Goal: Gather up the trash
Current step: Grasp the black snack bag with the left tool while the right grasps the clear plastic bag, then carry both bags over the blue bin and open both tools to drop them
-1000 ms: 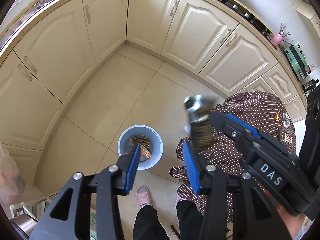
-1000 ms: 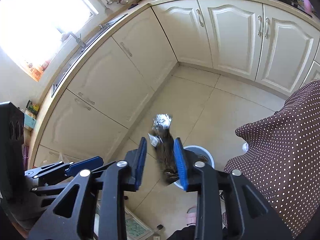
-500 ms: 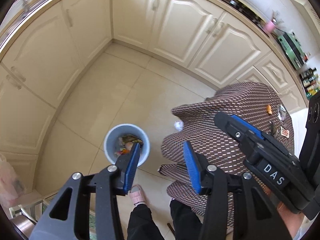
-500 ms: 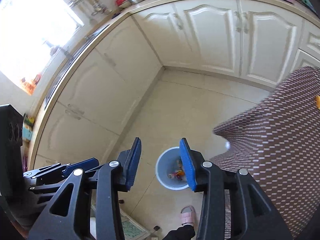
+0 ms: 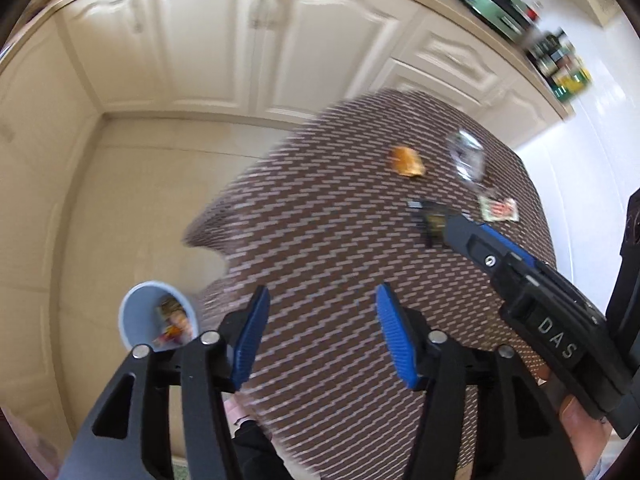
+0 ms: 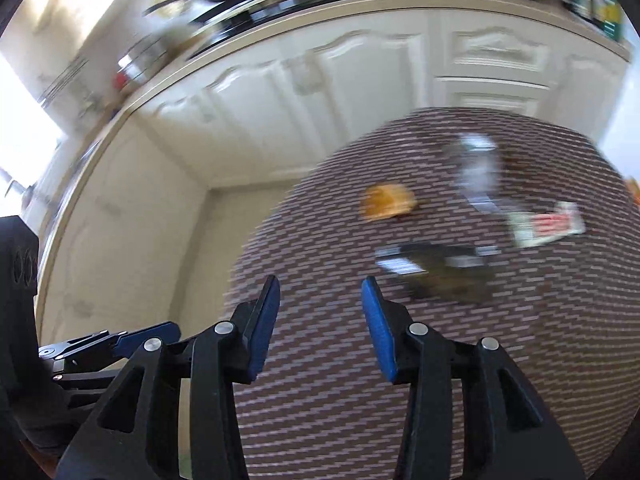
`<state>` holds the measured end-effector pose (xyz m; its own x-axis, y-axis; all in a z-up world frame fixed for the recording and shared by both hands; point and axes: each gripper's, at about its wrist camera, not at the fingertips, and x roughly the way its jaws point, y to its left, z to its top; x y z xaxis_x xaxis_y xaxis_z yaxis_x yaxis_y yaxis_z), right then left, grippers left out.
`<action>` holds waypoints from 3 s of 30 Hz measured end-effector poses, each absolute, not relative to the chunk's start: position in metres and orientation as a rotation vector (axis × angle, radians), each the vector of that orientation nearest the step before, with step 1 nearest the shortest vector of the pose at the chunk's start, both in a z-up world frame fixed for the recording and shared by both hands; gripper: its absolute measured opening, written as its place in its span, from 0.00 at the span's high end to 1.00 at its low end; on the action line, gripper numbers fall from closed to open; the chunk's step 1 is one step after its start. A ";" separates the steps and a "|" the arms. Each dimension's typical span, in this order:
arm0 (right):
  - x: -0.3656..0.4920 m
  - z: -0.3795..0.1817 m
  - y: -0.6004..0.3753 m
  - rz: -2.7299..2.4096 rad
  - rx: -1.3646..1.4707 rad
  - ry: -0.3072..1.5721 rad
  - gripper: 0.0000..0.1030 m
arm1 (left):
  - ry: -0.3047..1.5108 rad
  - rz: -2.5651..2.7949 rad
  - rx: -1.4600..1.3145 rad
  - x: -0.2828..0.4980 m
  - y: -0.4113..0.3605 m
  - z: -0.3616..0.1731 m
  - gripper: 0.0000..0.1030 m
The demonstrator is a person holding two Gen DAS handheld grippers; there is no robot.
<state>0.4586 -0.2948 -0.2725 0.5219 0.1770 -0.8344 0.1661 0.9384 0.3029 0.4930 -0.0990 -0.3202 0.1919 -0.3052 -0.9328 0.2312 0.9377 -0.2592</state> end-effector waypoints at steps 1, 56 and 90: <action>0.456 -0.274 -0.307 -0.013 0.376 1.029 0.59 | 1.333 -0.398 -0.059 0.496 -0.117 -0.324 0.44; 0.506 -0.269 -0.295 0.102 0.347 0.948 0.79 | 1.222 -0.209 -0.187 0.519 -0.057 -0.322 0.79; 0.460 -0.292 0.043 0.470 0.188 1.105 0.78 | 1.299 -0.009 -0.303 0.428 0.242 -0.334 0.67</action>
<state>0.4599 0.0433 -0.2921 0.3637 0.4546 -0.8131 -0.2709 0.8867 0.3746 0.4283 0.2418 -0.3340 0.2745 -0.1760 -0.9453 -0.1629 0.9604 -0.2261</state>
